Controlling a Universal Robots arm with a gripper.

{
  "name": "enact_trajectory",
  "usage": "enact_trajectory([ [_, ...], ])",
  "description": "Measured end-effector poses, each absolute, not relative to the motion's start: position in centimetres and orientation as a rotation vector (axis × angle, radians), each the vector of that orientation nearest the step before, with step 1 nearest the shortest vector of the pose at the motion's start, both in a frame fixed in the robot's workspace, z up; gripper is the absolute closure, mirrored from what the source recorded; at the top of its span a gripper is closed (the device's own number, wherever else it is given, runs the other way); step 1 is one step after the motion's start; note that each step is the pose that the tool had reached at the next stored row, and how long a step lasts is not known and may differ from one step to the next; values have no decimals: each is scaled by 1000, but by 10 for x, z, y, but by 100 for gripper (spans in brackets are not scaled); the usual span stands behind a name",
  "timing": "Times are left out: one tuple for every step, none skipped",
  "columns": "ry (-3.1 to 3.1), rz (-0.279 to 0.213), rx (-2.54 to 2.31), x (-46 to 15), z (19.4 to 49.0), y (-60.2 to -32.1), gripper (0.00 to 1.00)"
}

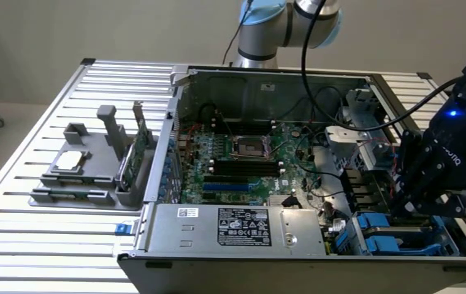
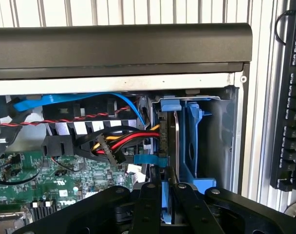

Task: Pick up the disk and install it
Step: 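Insert the second disk wire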

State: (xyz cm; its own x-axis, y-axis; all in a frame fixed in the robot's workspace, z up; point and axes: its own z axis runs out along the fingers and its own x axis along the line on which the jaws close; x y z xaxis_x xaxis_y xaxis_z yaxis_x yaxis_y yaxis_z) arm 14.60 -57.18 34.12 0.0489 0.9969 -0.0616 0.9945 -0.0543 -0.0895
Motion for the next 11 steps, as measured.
enact_trajectory([
  [-2143,166,-2260,146,341,-572,84],
  [-2141,167,-2262,146,341,-572,84],
  [-2139,167,-2263,146,341,-572,84],
  [-2136,168,-2264,146,341,-572,84],
  [-2134,169,-2265,146,341,-572,84],
  [-2132,171,-2266,146,342,-572,84],
  [-2131,171,-2266,146,341,-572,84],
  [-2130,172,-2266,146,341,-572,84],
  [-2130,172,-2266,146,341,-573,84],
  [-2129,173,-2266,146,341,-573,84],
  [-2129,173,-2266,146,341,-573,84],
])
